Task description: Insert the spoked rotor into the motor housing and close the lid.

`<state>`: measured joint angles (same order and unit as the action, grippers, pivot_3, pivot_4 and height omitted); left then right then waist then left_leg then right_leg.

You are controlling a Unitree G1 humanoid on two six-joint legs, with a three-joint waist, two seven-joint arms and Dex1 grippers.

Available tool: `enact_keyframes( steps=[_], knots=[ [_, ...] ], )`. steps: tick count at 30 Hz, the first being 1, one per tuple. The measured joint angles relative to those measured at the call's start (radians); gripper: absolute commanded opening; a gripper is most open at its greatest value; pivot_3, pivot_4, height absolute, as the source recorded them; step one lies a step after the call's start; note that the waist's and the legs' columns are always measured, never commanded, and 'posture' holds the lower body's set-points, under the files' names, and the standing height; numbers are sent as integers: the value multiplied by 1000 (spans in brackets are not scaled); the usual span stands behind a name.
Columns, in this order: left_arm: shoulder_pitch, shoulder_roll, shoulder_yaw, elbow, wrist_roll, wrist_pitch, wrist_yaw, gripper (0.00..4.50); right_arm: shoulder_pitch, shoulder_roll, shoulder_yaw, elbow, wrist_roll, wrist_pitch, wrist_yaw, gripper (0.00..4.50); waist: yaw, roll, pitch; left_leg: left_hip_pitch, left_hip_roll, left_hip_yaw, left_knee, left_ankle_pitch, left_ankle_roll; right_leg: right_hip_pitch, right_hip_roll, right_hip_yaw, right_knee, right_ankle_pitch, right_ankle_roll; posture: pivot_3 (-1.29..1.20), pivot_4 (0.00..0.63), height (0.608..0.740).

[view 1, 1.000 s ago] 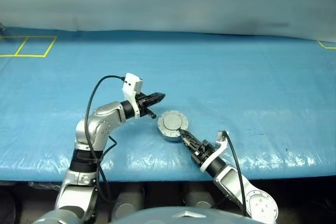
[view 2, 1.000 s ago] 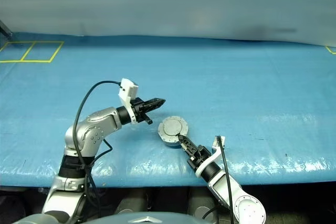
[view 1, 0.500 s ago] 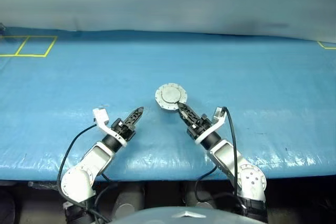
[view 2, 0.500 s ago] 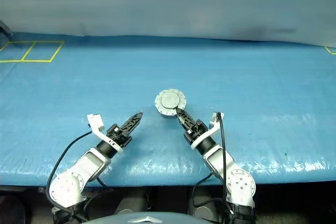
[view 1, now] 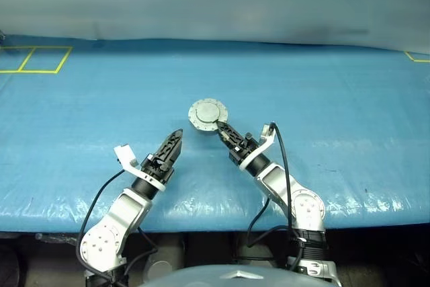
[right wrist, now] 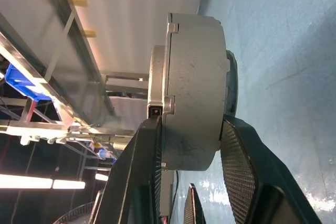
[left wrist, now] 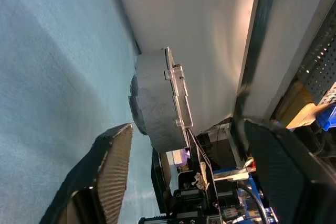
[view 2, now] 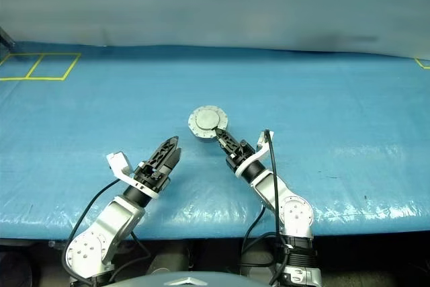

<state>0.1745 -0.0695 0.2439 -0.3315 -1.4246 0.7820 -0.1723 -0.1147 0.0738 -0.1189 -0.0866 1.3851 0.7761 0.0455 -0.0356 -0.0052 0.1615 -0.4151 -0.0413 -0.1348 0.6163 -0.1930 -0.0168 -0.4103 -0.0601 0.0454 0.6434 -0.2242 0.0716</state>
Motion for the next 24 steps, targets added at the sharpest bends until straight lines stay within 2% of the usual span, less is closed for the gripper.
enact_keyframes(
  steps=[9,24],
  knots=[
    [6,2,-46,39,-52,-111,-3,4500,0,1,51,-34,1,44,-11,1224,0,0,0,0,0,0,0,0,0,0,0,0,0,0,0,0,150,740],
    [12,5,-110,58,-110,-169,-39,4500,36,1,111,-93,44,109,-46,1222,0,0,0,0,0,0,-1,0,0,0,0,0,-1,0,0,0,150,740]
  ],
)
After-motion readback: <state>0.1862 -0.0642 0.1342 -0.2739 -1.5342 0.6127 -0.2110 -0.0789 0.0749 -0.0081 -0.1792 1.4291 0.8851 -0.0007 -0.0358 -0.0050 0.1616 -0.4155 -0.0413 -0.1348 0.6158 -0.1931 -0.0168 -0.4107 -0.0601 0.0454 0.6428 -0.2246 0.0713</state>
